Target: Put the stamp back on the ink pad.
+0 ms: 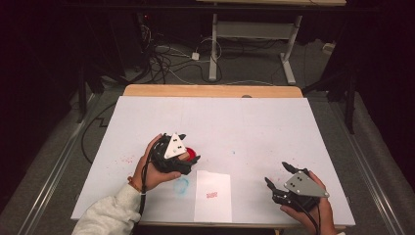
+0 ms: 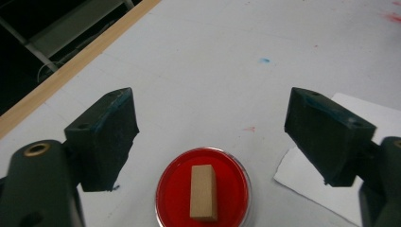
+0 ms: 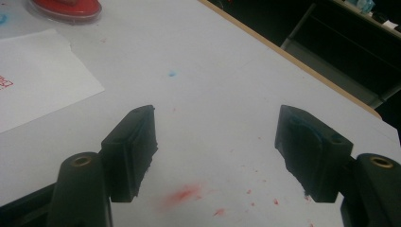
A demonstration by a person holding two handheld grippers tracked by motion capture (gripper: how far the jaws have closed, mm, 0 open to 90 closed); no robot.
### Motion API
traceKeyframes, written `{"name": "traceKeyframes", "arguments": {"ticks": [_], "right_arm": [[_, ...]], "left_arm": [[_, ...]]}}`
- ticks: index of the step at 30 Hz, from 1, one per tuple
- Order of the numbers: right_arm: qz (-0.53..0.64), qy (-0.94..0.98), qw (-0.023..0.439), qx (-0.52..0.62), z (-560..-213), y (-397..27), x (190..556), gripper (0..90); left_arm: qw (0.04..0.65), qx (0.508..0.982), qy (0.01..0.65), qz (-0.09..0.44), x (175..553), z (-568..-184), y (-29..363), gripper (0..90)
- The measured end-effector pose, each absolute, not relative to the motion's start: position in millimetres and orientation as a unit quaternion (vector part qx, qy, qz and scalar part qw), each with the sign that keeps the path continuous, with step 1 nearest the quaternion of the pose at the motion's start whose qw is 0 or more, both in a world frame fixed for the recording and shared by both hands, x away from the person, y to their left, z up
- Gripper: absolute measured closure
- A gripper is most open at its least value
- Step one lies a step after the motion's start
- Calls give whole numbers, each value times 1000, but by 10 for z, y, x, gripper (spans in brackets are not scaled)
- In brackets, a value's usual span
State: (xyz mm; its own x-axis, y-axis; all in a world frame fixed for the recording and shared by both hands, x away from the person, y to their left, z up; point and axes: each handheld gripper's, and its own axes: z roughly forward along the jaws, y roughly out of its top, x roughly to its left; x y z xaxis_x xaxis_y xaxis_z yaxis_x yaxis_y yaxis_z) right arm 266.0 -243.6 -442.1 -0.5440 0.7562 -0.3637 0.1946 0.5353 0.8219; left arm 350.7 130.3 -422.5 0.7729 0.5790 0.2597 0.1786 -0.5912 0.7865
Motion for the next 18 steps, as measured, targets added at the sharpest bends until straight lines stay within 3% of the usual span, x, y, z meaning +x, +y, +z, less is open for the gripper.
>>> {"name": "traceKeyframes", "arguments": {"ticks": [18], "right_arm": [[380, 793, 373, 295, -4406, -2423, 2639, 302]], "left_arm": [[402, 848, 192, 288, 3256, -4125, 1381, 166]]}}
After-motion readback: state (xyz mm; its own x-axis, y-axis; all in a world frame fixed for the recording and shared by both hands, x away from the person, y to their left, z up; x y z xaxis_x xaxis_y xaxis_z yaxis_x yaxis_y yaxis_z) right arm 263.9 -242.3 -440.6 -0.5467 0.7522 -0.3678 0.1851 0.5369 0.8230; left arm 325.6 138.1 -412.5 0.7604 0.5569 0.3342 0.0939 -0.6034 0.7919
